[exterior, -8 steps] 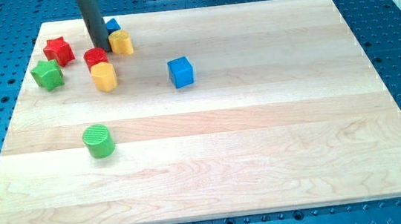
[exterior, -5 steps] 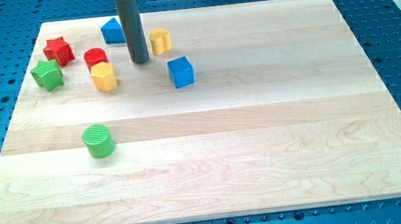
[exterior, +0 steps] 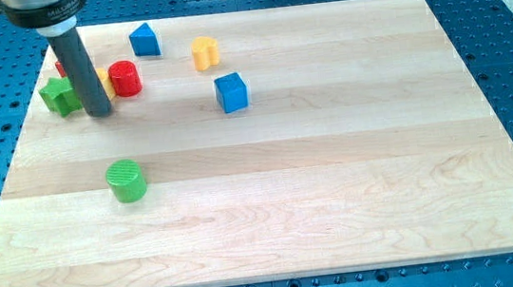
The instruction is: Slide the yellow hexagon below the yellow heart
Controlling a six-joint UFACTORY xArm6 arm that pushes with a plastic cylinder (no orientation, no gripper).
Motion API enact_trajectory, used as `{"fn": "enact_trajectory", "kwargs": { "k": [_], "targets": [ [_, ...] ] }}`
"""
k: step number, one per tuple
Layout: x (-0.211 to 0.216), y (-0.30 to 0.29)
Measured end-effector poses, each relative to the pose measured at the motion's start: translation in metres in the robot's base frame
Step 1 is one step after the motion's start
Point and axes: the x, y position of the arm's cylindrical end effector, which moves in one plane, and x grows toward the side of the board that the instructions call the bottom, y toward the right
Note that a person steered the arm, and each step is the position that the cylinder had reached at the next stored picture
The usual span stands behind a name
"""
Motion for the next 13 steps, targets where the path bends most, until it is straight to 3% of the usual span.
{"fn": "enact_trajectory", "kwargs": {
  "k": [1,2,3,4,5,6,7,8,9,11,13],
  "targets": [
    [-0.014,0.006],
    [0.009,-0.006],
    [0.041,-0.034],
    [0.026,-0.109],
    [-0.024,-0.097],
    [-0.044,-0.047],
    [-0.044,0.026],
    [-0.049,0.071],
    [-0.056,0.076],
    [-0.065,0.195],
    [-0.071,0.146]
  ]
}}
